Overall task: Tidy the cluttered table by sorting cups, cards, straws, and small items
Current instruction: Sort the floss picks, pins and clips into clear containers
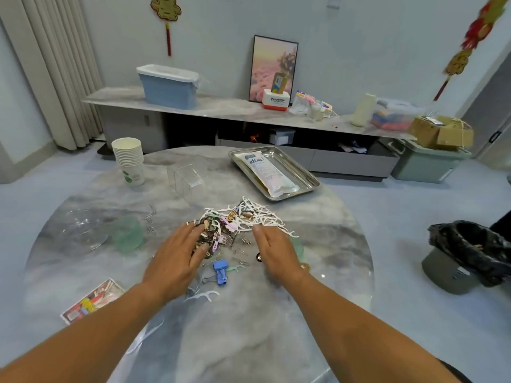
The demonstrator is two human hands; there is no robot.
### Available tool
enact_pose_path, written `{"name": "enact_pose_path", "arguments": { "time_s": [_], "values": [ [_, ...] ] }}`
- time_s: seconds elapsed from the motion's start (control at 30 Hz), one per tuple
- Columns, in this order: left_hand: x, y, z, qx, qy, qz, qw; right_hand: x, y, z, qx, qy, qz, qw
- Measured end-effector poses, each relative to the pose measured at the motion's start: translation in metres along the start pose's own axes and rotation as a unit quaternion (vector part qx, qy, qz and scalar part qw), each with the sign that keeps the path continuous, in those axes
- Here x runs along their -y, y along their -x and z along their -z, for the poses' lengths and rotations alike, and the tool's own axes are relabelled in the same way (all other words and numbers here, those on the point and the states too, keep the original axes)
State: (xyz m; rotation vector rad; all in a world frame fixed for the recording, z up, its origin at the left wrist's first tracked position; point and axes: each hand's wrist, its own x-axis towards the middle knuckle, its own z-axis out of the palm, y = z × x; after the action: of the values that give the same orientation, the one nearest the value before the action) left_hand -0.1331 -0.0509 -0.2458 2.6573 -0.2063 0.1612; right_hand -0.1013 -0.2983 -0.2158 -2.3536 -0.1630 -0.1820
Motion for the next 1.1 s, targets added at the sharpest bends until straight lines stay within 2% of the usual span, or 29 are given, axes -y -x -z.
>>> {"name": "enact_pose_path", "arguments": {
  "time_s": [0.13,0.33,0.47,0.67,0.87,1.1],
  "values": [
    [0.004,0.04,-0.006,-0.065,0.021,0.054,0.996,-0.02,0.03,0.006,-0.031,0.016,-0.013,0.999],
    [0.0,0.069,-0.007,-0.109,-0.003,0.1,0.989,-0.059,0.057,0.03,-0.103,0.102,-0.069,0.987],
    [-0.006,0.083,-0.014,-0.111,-0.023,0.142,0.983,-0.071,0.076,0.037,-0.14,0.115,-0.123,0.976],
    [-0.012,0.099,-0.031,-0.064,-0.078,0.187,0.977,-0.089,0.091,0.041,-0.154,0.089,-0.192,0.965],
    [-0.015,0.092,-0.038,-0.023,-0.047,0.176,0.983,-0.092,0.095,0.024,-0.131,0.076,-0.136,0.979],
    [-0.027,0.065,-0.051,0.001,-0.045,0.147,0.988,-0.058,0.084,-0.026,-0.082,0.114,-0.06,0.988]
  ]
}}
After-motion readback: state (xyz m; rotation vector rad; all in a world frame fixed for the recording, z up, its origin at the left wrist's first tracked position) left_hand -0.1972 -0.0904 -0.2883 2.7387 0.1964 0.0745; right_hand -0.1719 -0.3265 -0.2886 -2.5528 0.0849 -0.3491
